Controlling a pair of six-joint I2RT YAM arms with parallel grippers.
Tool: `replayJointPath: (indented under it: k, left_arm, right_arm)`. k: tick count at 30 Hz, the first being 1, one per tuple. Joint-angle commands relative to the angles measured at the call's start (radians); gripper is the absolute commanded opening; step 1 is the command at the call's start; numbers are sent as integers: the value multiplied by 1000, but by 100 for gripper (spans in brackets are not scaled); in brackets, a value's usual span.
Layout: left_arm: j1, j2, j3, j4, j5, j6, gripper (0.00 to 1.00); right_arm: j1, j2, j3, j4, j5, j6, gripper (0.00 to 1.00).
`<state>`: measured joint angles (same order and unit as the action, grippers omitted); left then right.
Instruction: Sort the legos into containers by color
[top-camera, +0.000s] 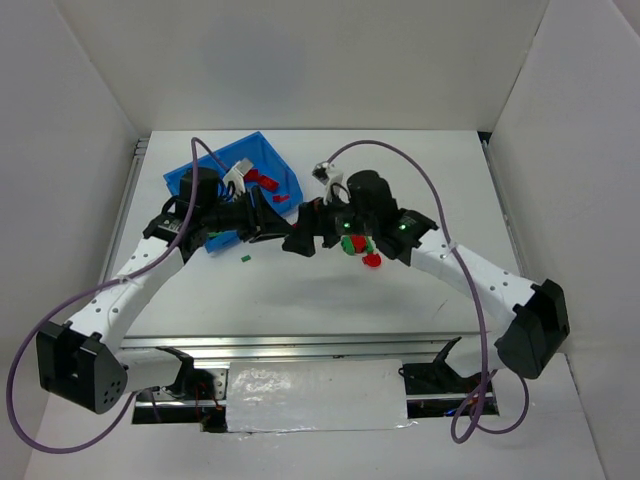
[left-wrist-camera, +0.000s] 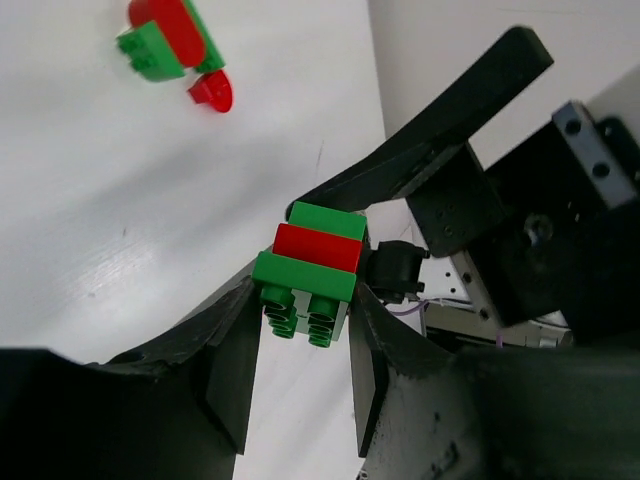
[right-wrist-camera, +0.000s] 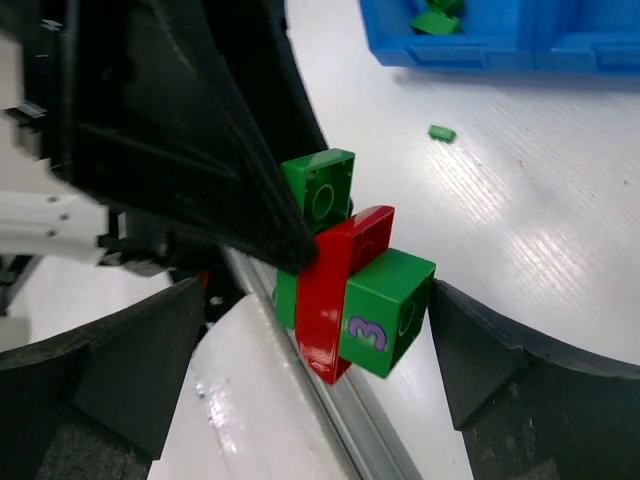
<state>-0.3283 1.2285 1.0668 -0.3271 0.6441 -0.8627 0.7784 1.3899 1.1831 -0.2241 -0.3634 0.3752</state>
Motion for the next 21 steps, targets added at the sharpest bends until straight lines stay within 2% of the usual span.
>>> replayJointPath:
  k: [1, 2, 3, 5, 11, 12, 16, 18, 21]
  left_arm:
    - [-2, -12, 33, 115, 68, 57, 0]
    - [0, -11, 30, 152, 103, 70, 0]
    - [-2, -12, 22, 172, 120, 86, 0]
    - [-2, -18, 4, 254, 155, 88, 0]
    - [-2, -66, -86, 503, 321, 39, 0]
    - [-2, -73, -103, 557, 342, 28, 0]
    - [-3, -83, -111, 597, 384, 2, 0]
    - [-3, -86, -108, 597, 385, 1, 0]
    - [-3, -90, -110, 609, 385, -7, 0]
  right_arm:
    - [-69, -90, -7, -1, -360, -50, 100]
    - [-123, -100, -20, -4, -408, -53, 100]
    - [-149, -120, -28, -1, -519, -53, 100]
    - [-201, -135, -51, 40, -598, -16, 100]
    - [-317, -155, -79, 112, -641, 34, 100]
    - [-329, -152, -88, 185, -666, 83, 100]
    - [-338, -137, -137, 417, -810, 238, 99]
    - [-332, -126, -148, 518, -821, 316, 94]
    - [-320, -111, -140, 503, -816, 304, 89]
